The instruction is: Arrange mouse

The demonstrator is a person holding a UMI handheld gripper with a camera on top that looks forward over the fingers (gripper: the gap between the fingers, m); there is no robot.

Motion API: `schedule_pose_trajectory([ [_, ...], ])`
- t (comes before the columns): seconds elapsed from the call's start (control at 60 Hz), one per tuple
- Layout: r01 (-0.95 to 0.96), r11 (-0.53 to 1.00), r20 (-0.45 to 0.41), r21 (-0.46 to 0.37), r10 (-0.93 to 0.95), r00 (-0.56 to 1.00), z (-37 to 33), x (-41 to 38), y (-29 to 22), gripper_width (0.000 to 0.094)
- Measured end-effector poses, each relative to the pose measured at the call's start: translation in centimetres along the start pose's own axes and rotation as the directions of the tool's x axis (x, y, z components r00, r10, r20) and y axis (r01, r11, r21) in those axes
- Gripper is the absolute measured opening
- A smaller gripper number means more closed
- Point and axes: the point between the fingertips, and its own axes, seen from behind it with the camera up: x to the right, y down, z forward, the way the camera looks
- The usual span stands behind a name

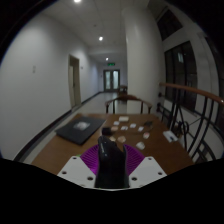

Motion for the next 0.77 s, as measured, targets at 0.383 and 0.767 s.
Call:
schedule_pose_trajectory([
  [0.383,-0.003,0.976,-0.035,-0.218,-0.005,0.999,3.7,-1.2,11.5,0.0475],
  [0.767,0.055,0.974,0.146,-0.221,-0.023,0.989,-7.6,2.6,8.8,0.0854],
])
